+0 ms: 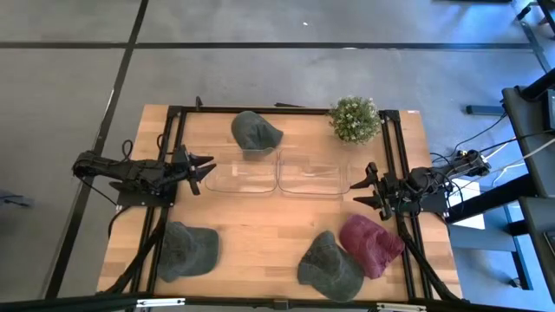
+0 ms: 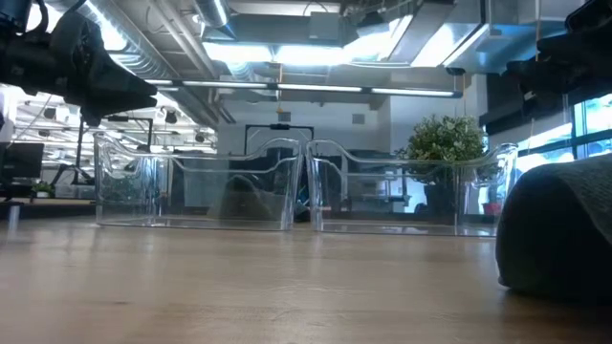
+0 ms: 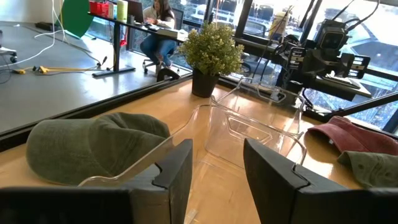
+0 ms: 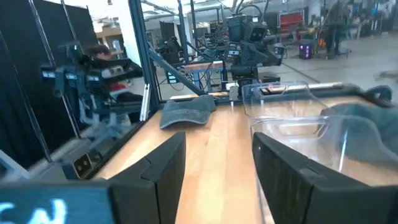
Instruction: Pick & Place hat
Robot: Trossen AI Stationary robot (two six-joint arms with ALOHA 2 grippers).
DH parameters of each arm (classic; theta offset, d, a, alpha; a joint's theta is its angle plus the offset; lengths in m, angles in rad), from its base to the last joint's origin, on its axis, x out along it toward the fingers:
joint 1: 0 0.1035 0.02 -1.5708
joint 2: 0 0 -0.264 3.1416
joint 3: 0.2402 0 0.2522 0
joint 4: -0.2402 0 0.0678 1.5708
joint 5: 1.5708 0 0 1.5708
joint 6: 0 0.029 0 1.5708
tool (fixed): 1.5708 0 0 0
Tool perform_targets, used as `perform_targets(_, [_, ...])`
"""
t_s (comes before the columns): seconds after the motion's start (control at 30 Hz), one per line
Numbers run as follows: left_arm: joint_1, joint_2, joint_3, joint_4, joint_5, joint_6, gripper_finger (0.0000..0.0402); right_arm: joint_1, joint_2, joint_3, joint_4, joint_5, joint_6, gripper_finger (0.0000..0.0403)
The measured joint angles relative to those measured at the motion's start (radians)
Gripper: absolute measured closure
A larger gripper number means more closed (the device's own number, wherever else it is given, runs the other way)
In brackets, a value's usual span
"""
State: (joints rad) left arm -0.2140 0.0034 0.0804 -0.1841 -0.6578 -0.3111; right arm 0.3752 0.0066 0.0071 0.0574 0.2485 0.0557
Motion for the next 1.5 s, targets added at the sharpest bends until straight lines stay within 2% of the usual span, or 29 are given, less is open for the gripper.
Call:
perform_targets(0.1, [0.0,0.0,0.0,0.0,0.0,0.0,0.0263,0.0,0.0,0.0,0.012,0.085,-0.241,0.0217])
perform_targets(0.2, [0.0,0.0,0.0,0.0,0.0,0.0,0.0262,0.0,0.0,0.0,0.013,0.107,-0.374,0.0217])
perform_targets(0.43, [0.0,0.0,0.0,0.0,0.0,0.0,0.0263,0.0,0.0,0.0,0.013,0.108,-0.443,0.0217])
perform_targets(0.83, [0.0,0.0,0.0,0.0,0.0,0.0,0.0262,-0.007,0.0,0.0,0.015,0.123,-0.346,0.0217])
perform_targets(1.03, [0.0,0.0,0.0,0.0,0.0,0.0,0.0263,-0.029,0.0,0.0,0.113,0.21,-0.084,0.0217])
perform_targets(1.17, [0.0,0.0,0.0,0.0,-0.02,0.067,0.0262,-0.044,-0.001,0.0,0.195,0.289,0.068,0.0217])
perform_targets(1.37, [0.0,0.0,0.0,0.0,-0.025,0.043,0.0263,-0.05,0.0,0.0,0.279,0.381,0.074,0.0217])
perform_targets(1.5, [0.0,0.0,0.0,0.0,-0.026,0.038,0.0262,-0.051,0.009,0.037,0.258,0.374,0.071,0.0217])
